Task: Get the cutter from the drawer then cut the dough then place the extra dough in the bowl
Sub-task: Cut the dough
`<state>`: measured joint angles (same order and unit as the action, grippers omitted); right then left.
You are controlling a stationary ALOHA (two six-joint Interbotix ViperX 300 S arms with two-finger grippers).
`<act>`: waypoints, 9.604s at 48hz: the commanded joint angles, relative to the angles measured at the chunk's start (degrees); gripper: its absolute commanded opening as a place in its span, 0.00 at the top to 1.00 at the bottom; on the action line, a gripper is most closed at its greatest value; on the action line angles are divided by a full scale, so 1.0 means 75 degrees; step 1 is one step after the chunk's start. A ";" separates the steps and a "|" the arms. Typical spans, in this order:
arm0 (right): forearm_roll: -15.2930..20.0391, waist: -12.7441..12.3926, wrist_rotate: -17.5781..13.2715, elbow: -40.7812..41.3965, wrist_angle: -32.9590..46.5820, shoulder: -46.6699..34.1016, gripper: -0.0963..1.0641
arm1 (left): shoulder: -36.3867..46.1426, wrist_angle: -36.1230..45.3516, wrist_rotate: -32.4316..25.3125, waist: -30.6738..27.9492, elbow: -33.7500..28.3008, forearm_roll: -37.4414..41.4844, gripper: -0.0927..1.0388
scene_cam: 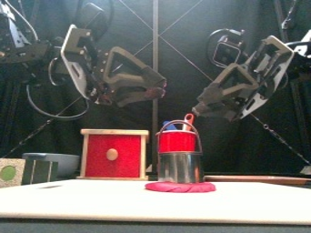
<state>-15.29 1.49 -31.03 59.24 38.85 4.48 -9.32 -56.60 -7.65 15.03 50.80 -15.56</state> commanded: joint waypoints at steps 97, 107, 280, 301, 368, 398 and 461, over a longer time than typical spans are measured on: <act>0.5402 0.2332 0.3996 -0.0469 0.1852 -0.1594 0.31 | -0.1055 0.0293 0.0012 -0.0164 -0.0328 0.0445 0.25; 0.5379 0.2309 0.3984 -0.0645 0.1582 -0.1688 0.31 | -0.1242 0.0410 0.0000 -0.0164 -0.0445 0.0469 0.25; 0.5168 0.1488 0.3949 -0.1172 -0.1219 -0.2590 0.49 | -0.1887 0.3035 0.0059 0.0094 -0.0598 0.0152 0.55; 0.5156 0.1383 0.3949 -0.1090 -0.1289 -0.2613 0.49 | -0.1898 0.3117 0.0000 0.0211 -0.0609 0.0270 0.55; 0.4453 0.0891 0.3949 -0.1313 -0.1945 -0.2391 0.49 | -0.1793 0.3199 0.0000 0.0457 -0.0645 0.0867 0.58; 0.4301 0.0832 0.3926 -0.1277 -0.2566 -0.2449 0.49 | -0.1863 0.3551 -0.0012 0.0539 -0.0727 0.0879 0.58; 0.3785 0.0680 0.3937 -0.1477 -0.3059 -0.1898 0.49 | -0.1125 0.3879 -0.0129 0.0656 -0.0539 0.0914 0.57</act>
<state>13.27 9.93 -0.97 47.81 17.05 -10.63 -18.19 -30.41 -7.82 15.38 44.38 -9.84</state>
